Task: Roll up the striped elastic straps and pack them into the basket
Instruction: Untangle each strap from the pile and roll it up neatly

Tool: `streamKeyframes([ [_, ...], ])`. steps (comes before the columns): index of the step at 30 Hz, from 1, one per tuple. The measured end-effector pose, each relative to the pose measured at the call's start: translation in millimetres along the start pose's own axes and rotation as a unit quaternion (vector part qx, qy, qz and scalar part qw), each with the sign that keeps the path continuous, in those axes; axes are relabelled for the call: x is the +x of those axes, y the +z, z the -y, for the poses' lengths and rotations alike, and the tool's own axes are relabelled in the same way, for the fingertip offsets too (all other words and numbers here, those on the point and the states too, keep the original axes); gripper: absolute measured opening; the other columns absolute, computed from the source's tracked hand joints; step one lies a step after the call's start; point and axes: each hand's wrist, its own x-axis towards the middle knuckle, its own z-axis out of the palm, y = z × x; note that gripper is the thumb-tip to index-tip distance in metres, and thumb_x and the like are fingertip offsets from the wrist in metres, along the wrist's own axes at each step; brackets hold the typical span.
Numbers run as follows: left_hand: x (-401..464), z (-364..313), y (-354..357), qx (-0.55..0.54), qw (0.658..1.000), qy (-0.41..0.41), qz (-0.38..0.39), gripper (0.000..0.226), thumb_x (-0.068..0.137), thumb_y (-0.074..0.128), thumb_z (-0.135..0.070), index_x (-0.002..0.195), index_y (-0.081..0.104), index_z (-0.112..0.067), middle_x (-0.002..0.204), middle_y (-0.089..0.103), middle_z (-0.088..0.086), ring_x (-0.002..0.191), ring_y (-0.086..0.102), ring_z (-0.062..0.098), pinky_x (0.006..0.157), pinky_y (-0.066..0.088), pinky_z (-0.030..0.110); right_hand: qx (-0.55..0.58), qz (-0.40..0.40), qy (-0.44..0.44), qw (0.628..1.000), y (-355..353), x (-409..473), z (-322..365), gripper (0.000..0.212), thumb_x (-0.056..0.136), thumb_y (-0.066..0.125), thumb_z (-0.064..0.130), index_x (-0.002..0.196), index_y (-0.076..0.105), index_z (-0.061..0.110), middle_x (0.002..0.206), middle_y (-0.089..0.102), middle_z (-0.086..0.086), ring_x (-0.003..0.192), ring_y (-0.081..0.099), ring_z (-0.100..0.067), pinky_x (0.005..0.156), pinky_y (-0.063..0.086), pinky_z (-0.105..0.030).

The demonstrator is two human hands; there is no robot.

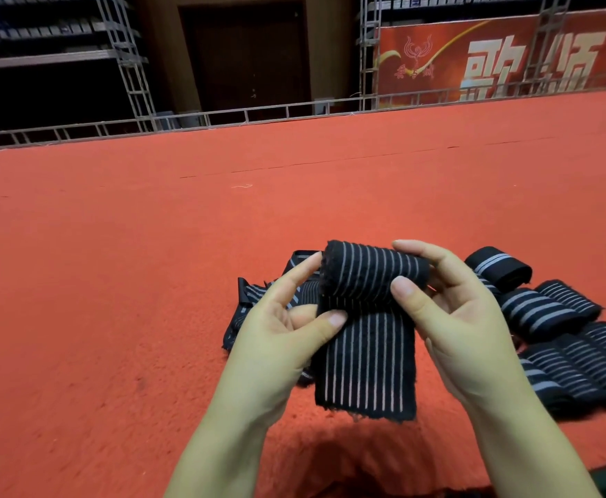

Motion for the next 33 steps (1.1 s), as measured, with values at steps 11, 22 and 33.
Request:
streamKeyframes([
  [11,-1,1,-6,-0.029,0.999,-0.011,-0.020,0.051,0.095,0.035,0.003,0.120,0.064,-0.031,0.075,0.065,0.002,0.054,0.052,0.007,0.049,0.043,0.017,-0.151,0.041,-0.073,0.985,-1,-2,0,0.029,0.075,0.067,0.007,0.094,0.064,0.029,0.106,0.067,0.014,0.102,0.064,-0.004,0.084,0.049,-0.017],
  [22,-1,5,2,0.020,0.998,0.040,-0.035,0.030,0.085,0.068,-0.024,0.114,0.059,-0.027,0.082,0.073,-0.007,0.074,0.068,0.006,0.063,0.054,0.022,-0.164,0.103,-0.057,0.979,-1,-4,-6,0.029,0.078,0.068,0.041,0.105,0.068,0.029,0.119,0.064,0.013,0.119,0.056,-0.008,0.095,0.045,-0.019],
  [33,-1,10,-6,0.022,1.000,0.008,0.005,0.043,0.077,0.051,-0.023,0.114,0.054,-0.045,0.092,0.069,-0.011,0.086,0.064,0.011,0.069,0.050,0.031,-0.117,0.055,0.106,0.986,1,-4,-2,0.036,0.078,0.058,0.036,0.110,0.064,0.022,0.099,0.071,0.000,0.087,0.068,-0.013,0.065,0.058,-0.038],
])
